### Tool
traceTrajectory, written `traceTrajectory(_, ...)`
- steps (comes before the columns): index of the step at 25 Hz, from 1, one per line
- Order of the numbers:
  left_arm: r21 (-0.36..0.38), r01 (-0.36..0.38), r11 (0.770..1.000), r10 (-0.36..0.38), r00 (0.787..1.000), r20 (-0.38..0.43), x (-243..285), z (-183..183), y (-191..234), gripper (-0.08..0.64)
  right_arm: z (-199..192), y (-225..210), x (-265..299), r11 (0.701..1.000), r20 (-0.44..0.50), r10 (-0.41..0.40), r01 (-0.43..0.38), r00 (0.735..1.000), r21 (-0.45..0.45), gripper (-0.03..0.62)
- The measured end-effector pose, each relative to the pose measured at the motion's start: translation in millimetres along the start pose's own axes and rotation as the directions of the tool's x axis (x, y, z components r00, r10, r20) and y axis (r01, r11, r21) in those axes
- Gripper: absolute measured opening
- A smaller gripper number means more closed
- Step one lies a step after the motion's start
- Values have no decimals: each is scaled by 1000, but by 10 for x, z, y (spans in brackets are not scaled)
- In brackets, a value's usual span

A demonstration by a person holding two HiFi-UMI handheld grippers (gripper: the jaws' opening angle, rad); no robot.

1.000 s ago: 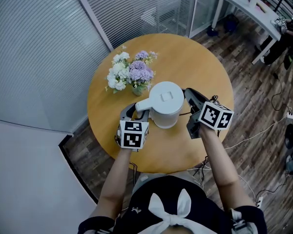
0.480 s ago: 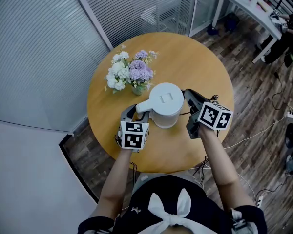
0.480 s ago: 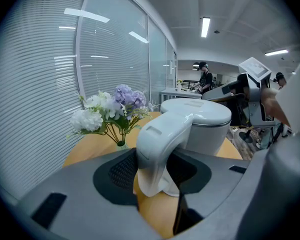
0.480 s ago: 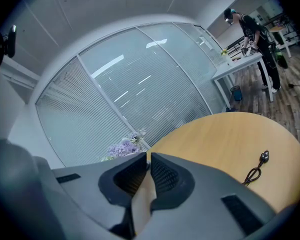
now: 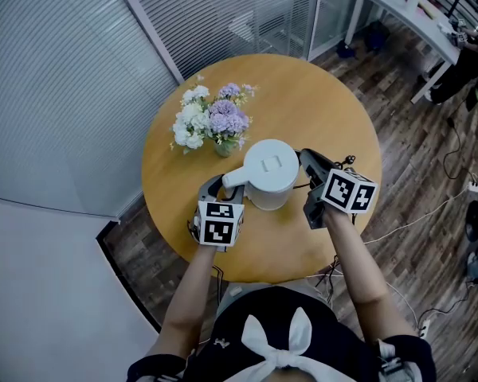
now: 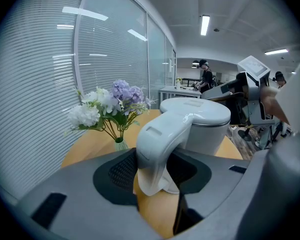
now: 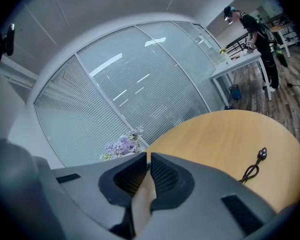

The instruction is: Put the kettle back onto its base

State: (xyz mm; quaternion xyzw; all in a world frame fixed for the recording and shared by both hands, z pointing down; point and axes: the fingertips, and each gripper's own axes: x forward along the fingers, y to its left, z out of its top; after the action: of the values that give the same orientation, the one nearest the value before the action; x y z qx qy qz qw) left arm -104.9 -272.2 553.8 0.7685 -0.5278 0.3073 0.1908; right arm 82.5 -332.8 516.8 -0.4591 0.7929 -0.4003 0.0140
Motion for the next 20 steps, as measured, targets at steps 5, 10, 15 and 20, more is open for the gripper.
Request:
traceTrajectory(5,2,-1,1000,1,1000,-1,18,-42,-10,190,-23,6,-8,1000,0,9,-9,1000,3,37)
traceTrajectory(10,9,5,1000,-5,1000,-8,12,-57,-24,190,-58,-10,-9,1000,-4,5,-5,1000,8,37)
traceTrajectory(15,7,6,1000,-6,1000,-6,25,-91,4,190,-80,-10,-1,1000,2,7,-7,1000,12,37)
traceTrajectory(20,7,9,1000,-9,999,-38,33,-188,17,190,-146,50,19,998,-28,-17,15,999,-61,37)
